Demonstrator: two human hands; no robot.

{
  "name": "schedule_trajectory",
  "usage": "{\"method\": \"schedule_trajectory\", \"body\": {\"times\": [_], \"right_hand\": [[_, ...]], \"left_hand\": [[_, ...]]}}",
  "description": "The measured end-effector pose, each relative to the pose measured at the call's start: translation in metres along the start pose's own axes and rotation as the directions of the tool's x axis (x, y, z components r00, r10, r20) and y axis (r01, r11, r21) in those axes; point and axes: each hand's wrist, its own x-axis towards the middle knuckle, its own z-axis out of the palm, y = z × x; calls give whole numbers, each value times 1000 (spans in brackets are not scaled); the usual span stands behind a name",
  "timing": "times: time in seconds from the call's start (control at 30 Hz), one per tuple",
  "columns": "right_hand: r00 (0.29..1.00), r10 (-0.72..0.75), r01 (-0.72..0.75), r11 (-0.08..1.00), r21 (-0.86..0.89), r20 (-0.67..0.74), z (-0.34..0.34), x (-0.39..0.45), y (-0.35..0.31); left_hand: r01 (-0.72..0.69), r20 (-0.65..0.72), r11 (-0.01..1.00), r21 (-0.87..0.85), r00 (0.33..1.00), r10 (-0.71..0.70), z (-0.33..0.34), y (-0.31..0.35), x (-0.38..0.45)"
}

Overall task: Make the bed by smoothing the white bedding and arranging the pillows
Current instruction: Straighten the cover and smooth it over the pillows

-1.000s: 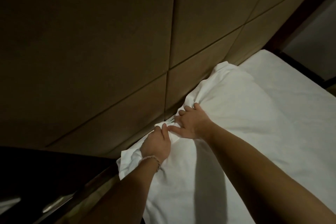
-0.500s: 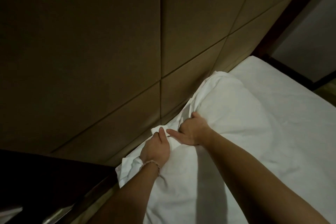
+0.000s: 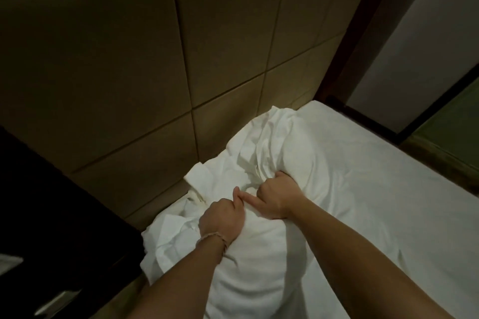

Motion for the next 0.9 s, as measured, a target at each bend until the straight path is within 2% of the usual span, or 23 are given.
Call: {"method": "schedule_trajectory", "body": {"times": [0.13, 0.23, 0.37, 0.5, 0.7, 0.8, 0.9], "right_hand": [[987, -106, 98, 993, -71, -122, -16, -39, -8], [974, -172, 157, 981, -112, -144, -25, -41, -19], [953, -230, 204, 968, -145, -198, -32, -10, -35], [923, -291, 264, 955, -137, -250, -20, 42, -41], [921, -356, 331, 929, -163, -160, 14, 136, -53], [920, -390, 379, 911, -163, -45, 35, 174, -53], [916, -385, 398, 907, -140, 111, 61, 203, -52]], "left_hand": [[-14, -139, 1000, 11, 990, 16, -12, 4, -49], [24, -203, 999, 22, 979, -19, -27, -3, -66], [50, -277, 997, 64, 960, -30, -40, -26, -47], [119, -289, 990, 72, 953, -94, -45, -49, -4], [289, -310, 957, 17, 912, -270, -29, -95, 74], [330, -208, 942, 64, 927, -311, -9, -110, 95], [330, -34, 942, 66, 944, -329, 11, -121, 106]]}}
